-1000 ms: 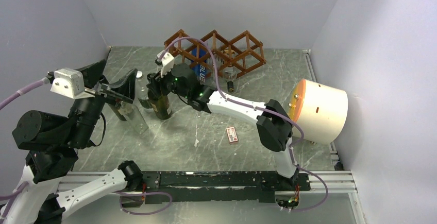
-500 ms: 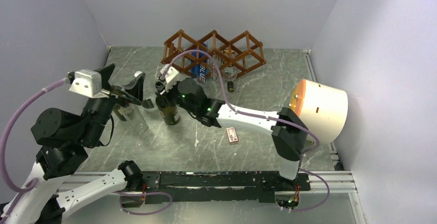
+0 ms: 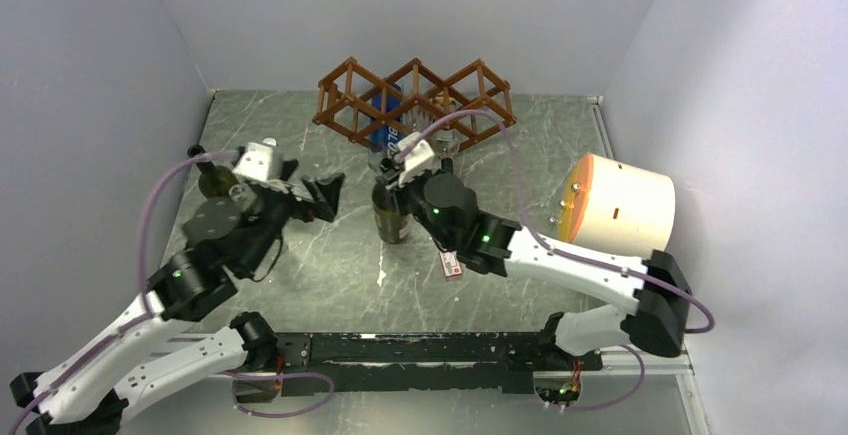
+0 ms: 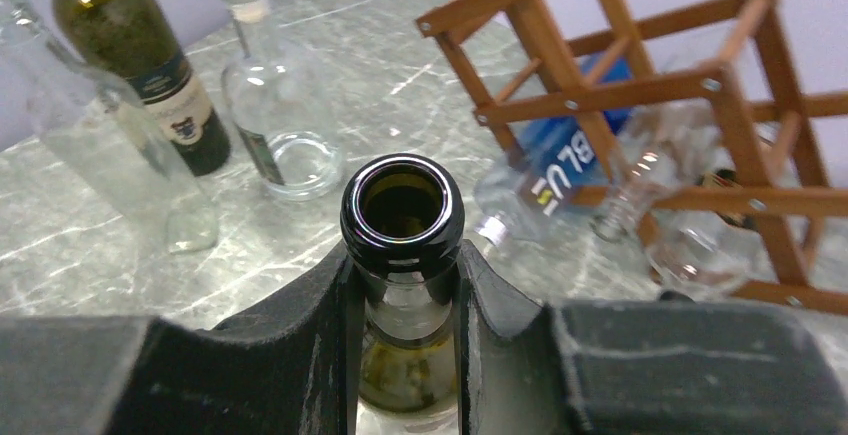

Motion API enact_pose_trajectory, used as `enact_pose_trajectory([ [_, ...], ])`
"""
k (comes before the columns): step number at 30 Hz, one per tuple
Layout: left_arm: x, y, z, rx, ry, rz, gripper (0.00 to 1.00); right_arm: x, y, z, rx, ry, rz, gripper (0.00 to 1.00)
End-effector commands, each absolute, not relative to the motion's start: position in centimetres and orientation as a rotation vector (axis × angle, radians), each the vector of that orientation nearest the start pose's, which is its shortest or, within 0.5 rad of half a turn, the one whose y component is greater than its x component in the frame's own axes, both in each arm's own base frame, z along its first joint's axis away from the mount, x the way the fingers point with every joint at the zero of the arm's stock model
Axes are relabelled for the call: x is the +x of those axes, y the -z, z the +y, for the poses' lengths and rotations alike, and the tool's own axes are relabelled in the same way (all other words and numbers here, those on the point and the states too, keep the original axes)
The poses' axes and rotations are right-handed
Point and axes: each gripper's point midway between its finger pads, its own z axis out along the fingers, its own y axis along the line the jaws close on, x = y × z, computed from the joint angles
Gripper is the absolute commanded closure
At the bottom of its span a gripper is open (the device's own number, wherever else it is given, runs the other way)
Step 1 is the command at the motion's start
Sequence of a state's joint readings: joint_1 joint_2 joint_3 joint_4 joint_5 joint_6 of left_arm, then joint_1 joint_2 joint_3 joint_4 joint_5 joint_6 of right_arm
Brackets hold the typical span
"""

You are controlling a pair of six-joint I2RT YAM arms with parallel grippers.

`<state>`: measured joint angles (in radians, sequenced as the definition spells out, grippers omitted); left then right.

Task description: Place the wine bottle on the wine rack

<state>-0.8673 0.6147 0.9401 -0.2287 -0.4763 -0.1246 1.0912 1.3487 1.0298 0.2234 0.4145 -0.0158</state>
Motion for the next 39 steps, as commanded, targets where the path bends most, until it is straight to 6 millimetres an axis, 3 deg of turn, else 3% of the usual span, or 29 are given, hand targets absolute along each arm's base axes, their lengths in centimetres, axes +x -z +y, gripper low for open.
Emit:
enact_pose_trajectory([
  [1,23.6,-34.3,-17.5,0.003,0.613,1.602,0.01,26.8,-33.4,31.3,-0.364,-0.464,1.516,1.00],
  [7,24.6,-29.7,-20.1,-0.007,0.653,1.695,0.01,25.9,-34.0,27.1,-0.235,-0.441,1.536,1.00],
  [10,24.8,-28.2,-21.1,0.017,0.675,1.712,0.01,25.6,-34.3,26.2,-0.215,-0.444,1.538,1.00],
  [13,24.6,-27.2,-22.3,0.073,0.707,1.719,0.06,25.2,-34.7,25.5,-0.201,-0.453,1.534,1.00],
  [15,23.8,-26.4,-23.7,0.200,0.754,1.708,0.04,25.0,-35.1,25.2,-0.193,-0.465,1.528,1.00],
  [19,22.1,-25.9,-25.9,0.437,0.826,1.613,0.01,24.6,-36.2,24.8,-0.183,-0.498,1.505,1.00],
  [22,21.4,-25.6,-27.1,0.534,0.869,1.560,0.05,24.1,-37.2,25.0,-0.186,-0.546,1.486,1.00],
  [28,20.8,-24.4,-29.1,0.669,0.908,1.521,0.05,22.6,-39.4,25.4,-0.237,-0.652,1.431,1.00],
  [39,20.0,-25.5,-31.1,0.844,0.924,1.328,0.05,19.0,-43.8,25.6,-0.327,-0.863,1.289,1.00],
])
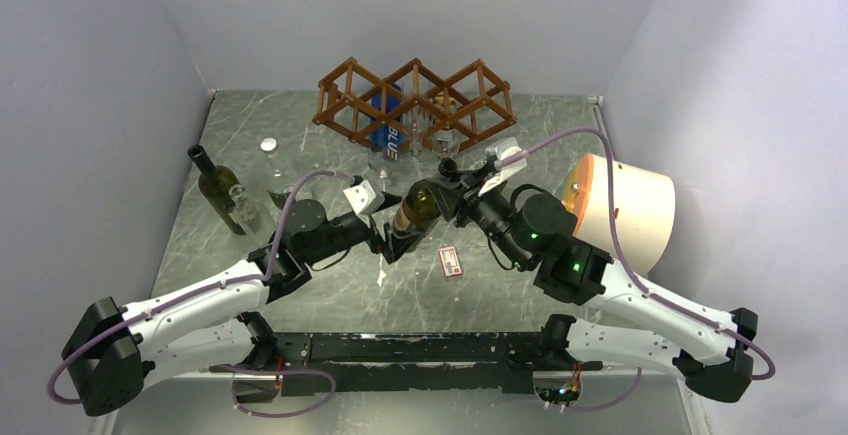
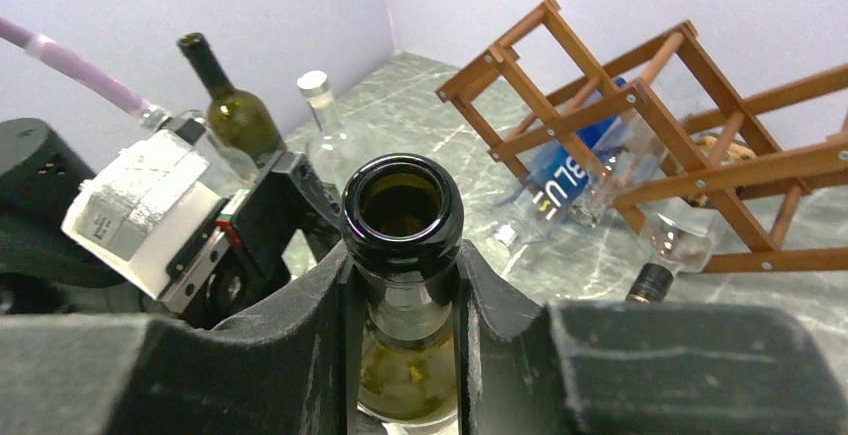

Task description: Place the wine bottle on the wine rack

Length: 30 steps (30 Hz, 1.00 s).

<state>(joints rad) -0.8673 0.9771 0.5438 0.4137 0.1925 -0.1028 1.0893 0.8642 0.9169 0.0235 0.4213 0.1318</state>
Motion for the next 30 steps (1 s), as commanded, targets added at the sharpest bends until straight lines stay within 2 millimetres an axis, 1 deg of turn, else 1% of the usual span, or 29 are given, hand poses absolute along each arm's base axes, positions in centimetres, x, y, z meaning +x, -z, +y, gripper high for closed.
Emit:
enact_pose_trajectory([
  [1,19.9,-25.5,-31.2,0.855,0.927,1.316,0.05,18.7,-44.1,25.7,-0.338,-0.876,1.276,1.00],
  [4,19.5,-25.4,-31.7,0.898,0.943,1.290,0.05,17.6,-44.6,25.9,-0.387,-0.919,1.238,1.00],
  [6,19.2,-25.0,-32.0,0.934,0.951,1.303,0.05,17.2,-44.8,26.0,-0.403,-0.937,1.220,1.00],
  [10,18.6,-24.6,-32.4,0.988,0.983,1.327,0.05,16.8,-44.9,26.0,-0.418,-0.949,1.212,1.00],
  [11,18.4,-24.6,-32.4,0.994,0.993,1.327,0.00,16.8,-44.9,26.0,-0.417,-0.950,1.213,1.00],
  [14,17.9,-24.6,-32.5,1.002,1.016,1.317,0.24,16.8,-44.7,25.9,-0.413,-0.955,1.217,1.00],
  [17,17.8,-25.2,-32.4,0.999,1.015,1.294,0.53,16.8,-44.6,25.8,-0.401,-0.957,1.226,1.00],
  [18,17.8,-25.4,-32.3,0.999,1.011,1.285,0.65,16.9,-44.5,25.7,-0.397,-0.954,1.233,1.00],
  [19,17.8,-25.6,-32.2,0.998,1.003,1.281,0.79,17.0,-44.4,25.7,-0.392,-0.954,1.244,1.00],
  [20,18.0,-25.6,-32.2,1.003,0.991,1.277,0.89,17.0,-44.3,25.7,-0.388,-0.954,1.256,1.00],
  [21,18.2,-25.7,-32.2,1.008,0.974,1.279,0.93,17.1,-44.2,25.7,-0.387,-0.952,1.271,0.97],
  [22,18.3,-25.7,-32.2,1.018,0.962,1.276,0.93,17.1,-44.2,25.7,-0.385,-0.949,1.285,0.88],
  [23,18.5,-25.8,-32.2,1.026,0.945,1.272,0.93,17.3,-43.7,25.7,-0.383,-0.935,1.311,0.75],
  [24,18.9,-25.9,-32.2,1.025,0.923,1.276,0.93,17.6,-43.2,25.6,-0.382,-0.917,1.348,0.58],
  [25,19.2,-26.2,-32.1,1.025,0.896,1.276,0.93,17.7,-43.8,25.3,-0.364,-0.913,1.352,0.53],
  [26,19.6,-26.4,-32.0,1.024,0.867,1.281,0.93,17.9,-43.3,25.1,-0.364,-0.890,1.387,0.47],
  [27,20.1,-26.7,-31.7,1.021,0.833,1.281,0.93,18.0,-43.1,24.9,-0.359,-0.873,1.408,0.43],
  [29,20.9,-27.1,-31.3,1.023,0.758,1.261,0.93,18.2,-43.1,24.5,-0.348,-0.851,1.446,0.39],
  [30,21.3,-27.2,-31.0,1.032,0.711,1.240,0.93,18.1,-43.6,24.1,-0.342,-0.842,1.453,0.37],
])
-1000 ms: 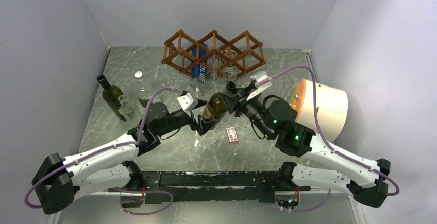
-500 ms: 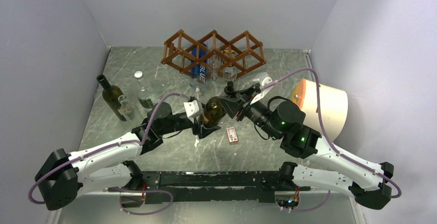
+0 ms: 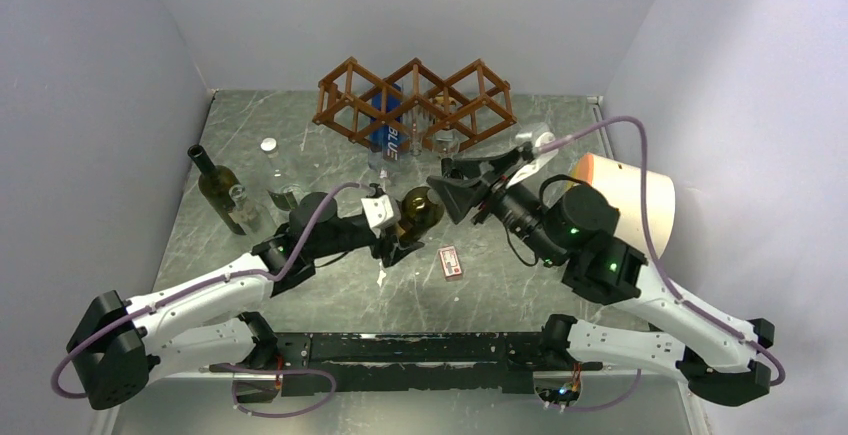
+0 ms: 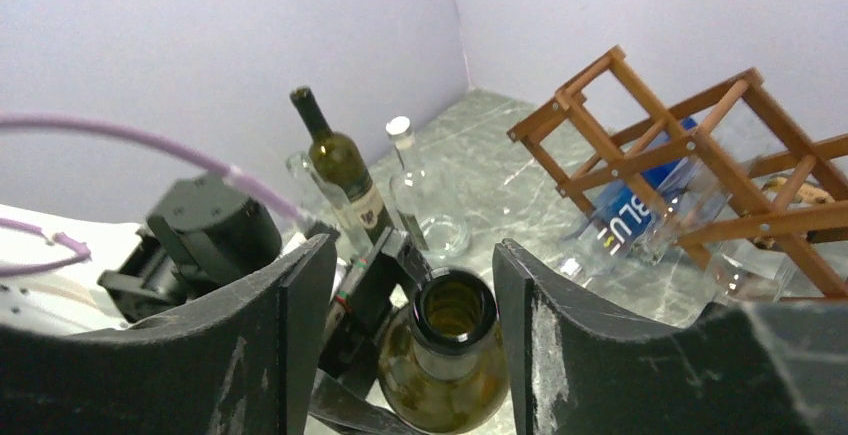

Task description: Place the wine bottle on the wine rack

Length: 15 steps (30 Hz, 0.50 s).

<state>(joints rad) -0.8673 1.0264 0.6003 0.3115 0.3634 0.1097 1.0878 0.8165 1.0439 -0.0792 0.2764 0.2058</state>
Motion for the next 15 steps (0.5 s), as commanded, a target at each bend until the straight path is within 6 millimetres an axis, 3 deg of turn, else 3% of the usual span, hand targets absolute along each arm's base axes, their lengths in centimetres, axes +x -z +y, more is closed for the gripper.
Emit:
enact_pose_trajectory([
  [1,21.7,-27.3,-30.8,1.044,0.662,1.214,0.93,18.1,-43.7,23.8,-0.340,-0.831,1.468,0.36],
  [9,25.3,-29.6,-29.1,1.179,0.170,0.913,0.93,18.5,-43.7,21.3,-0.313,-0.703,1.606,0.33],
  [15,28.3,-32.3,-28.7,1.299,-0.261,0.685,0.93,18.4,-39.9,20.5,-0.370,-0.589,1.762,0.31],
])
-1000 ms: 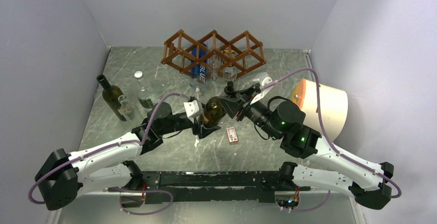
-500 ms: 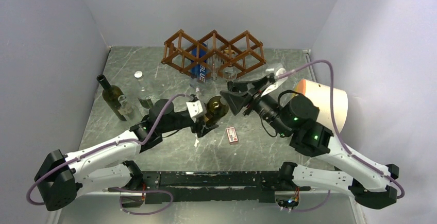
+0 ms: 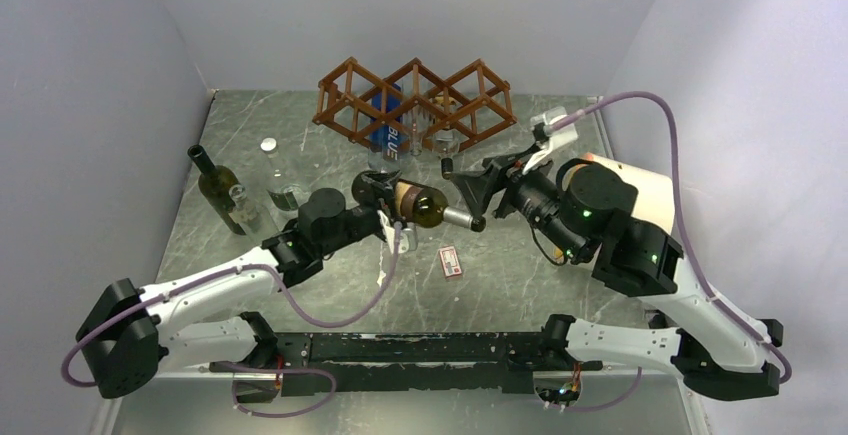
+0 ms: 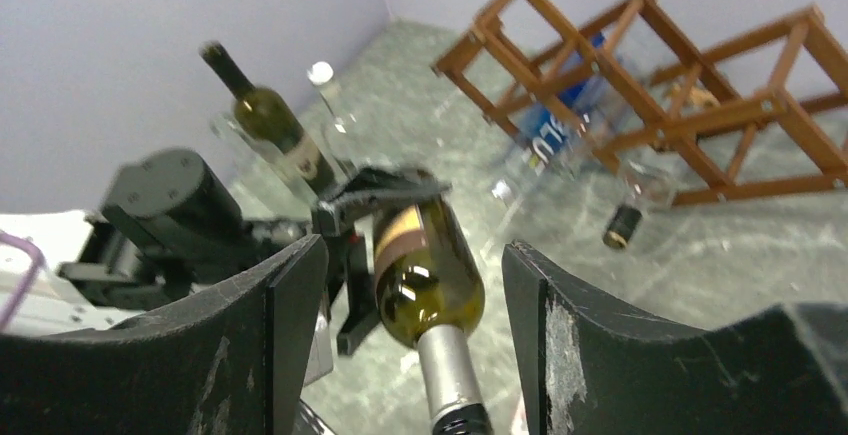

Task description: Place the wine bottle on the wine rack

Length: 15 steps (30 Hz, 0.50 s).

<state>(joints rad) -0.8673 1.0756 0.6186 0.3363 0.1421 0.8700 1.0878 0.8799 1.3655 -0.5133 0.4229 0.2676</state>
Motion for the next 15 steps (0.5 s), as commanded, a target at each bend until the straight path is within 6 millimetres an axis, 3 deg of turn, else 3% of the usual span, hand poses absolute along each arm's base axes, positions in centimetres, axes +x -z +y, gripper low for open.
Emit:
enact_pose_trajectory([
  [1,28.7,-33.0,-28.6,1.300,-0.318,0.656,0.93,18.3,-38.9,20.3,-0.378,-0.568,1.795,0.31],
  [8,28.9,-36.8,-30.2,1.374,-0.441,0.473,0.93,17.6,-33.7,20.2,-0.466,-0.478,1.955,0.30],
  [15,28.9,-37.2,-30.6,1.457,-0.521,0.383,0.93,17.5,-30.8,19.5,-0.502,-0.371,2.057,0.29],
])
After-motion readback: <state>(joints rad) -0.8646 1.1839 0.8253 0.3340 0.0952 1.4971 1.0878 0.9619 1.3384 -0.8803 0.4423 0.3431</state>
